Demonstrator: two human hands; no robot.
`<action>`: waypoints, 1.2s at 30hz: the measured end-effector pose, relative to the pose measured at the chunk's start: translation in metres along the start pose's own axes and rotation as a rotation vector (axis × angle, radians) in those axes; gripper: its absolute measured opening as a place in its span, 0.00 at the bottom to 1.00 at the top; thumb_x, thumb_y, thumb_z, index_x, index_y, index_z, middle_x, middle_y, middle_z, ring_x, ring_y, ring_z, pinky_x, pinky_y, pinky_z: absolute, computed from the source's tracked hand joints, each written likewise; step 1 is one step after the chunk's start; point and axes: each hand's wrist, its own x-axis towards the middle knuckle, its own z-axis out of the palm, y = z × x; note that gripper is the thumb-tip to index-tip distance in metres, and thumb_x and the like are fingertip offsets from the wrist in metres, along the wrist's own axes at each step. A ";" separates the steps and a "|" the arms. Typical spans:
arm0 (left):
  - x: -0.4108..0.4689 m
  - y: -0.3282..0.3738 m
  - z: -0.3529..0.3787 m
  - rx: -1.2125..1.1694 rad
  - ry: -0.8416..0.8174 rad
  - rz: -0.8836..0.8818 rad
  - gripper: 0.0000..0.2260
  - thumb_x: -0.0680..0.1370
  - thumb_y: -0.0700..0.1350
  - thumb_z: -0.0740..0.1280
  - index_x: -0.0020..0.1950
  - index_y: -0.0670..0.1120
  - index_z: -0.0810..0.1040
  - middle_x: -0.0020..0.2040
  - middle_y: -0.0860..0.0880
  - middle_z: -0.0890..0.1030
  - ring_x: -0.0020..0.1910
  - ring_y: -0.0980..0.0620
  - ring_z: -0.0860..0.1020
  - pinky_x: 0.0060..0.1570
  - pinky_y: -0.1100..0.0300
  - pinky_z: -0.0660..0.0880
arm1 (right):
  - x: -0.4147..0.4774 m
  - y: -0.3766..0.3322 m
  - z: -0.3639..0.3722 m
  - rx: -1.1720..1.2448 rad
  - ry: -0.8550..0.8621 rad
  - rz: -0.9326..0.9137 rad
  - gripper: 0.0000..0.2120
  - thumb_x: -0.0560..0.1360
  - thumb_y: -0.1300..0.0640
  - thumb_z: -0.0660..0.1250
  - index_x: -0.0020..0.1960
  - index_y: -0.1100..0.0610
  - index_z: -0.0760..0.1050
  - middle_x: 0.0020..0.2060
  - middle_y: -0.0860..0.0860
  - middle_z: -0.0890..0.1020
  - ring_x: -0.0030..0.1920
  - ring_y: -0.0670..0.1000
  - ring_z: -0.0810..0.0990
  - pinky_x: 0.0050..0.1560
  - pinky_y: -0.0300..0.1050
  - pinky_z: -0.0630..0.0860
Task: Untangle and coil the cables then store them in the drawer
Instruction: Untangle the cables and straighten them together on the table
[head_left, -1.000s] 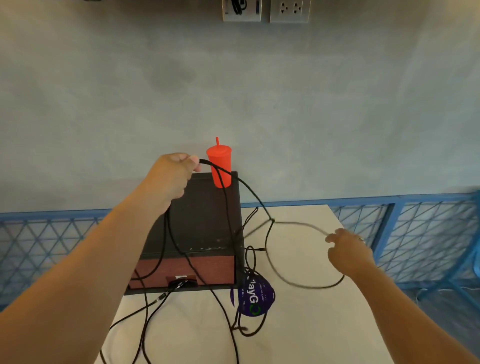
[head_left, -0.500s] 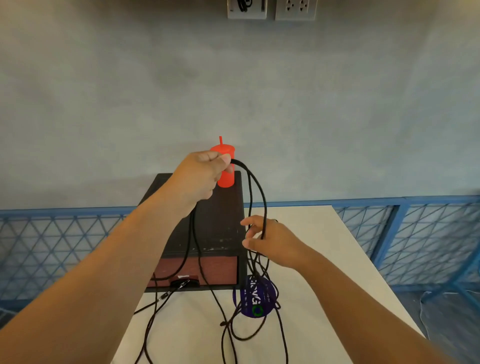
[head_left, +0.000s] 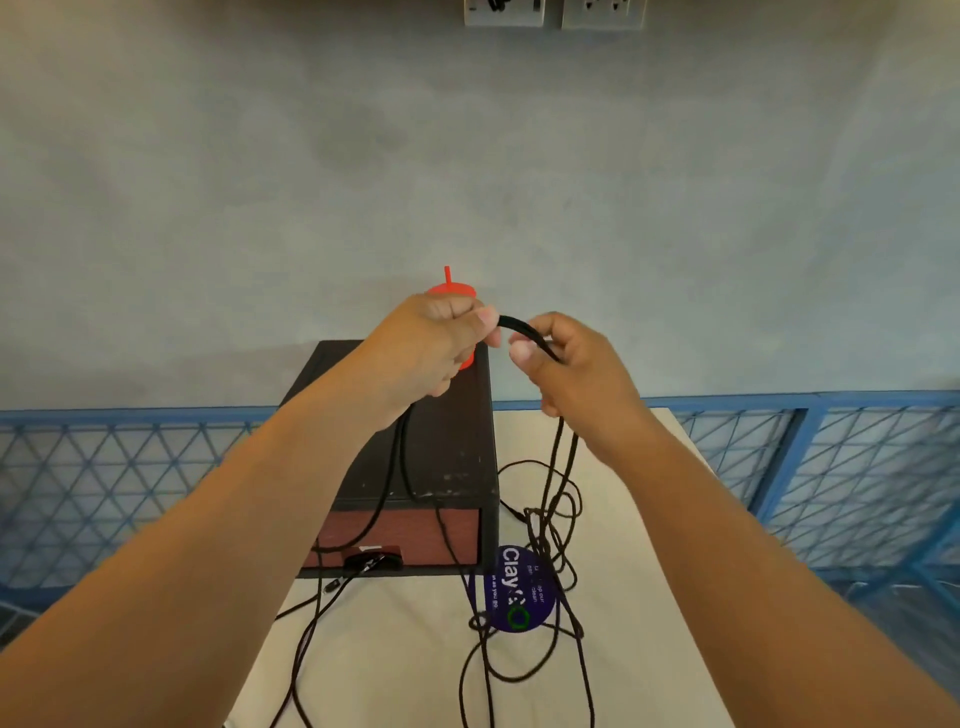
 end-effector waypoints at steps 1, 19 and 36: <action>0.000 0.001 0.000 -0.008 0.011 0.009 0.14 0.81 0.45 0.58 0.38 0.45 0.75 0.21 0.57 0.61 0.20 0.60 0.57 0.22 0.66 0.55 | 0.003 -0.005 -0.003 -0.044 -0.016 -0.040 0.07 0.77 0.58 0.63 0.40 0.51 0.74 0.22 0.39 0.74 0.24 0.36 0.71 0.28 0.27 0.66; -0.018 -0.041 -0.082 0.135 0.101 -0.156 0.13 0.81 0.47 0.57 0.41 0.43 0.77 0.25 0.52 0.62 0.21 0.58 0.58 0.22 0.66 0.56 | -0.015 0.075 -0.048 -0.471 -0.071 0.246 0.16 0.80 0.52 0.55 0.35 0.55 0.68 0.29 0.47 0.67 0.31 0.46 0.65 0.33 0.38 0.63; -0.011 -0.049 0.031 0.574 -0.286 -0.219 0.17 0.76 0.58 0.63 0.41 0.44 0.77 0.31 0.52 0.71 0.30 0.57 0.69 0.31 0.65 0.64 | -0.024 0.051 0.011 -0.595 -0.357 -0.036 0.10 0.77 0.60 0.58 0.45 0.63 0.76 0.32 0.52 0.76 0.34 0.48 0.72 0.37 0.45 0.69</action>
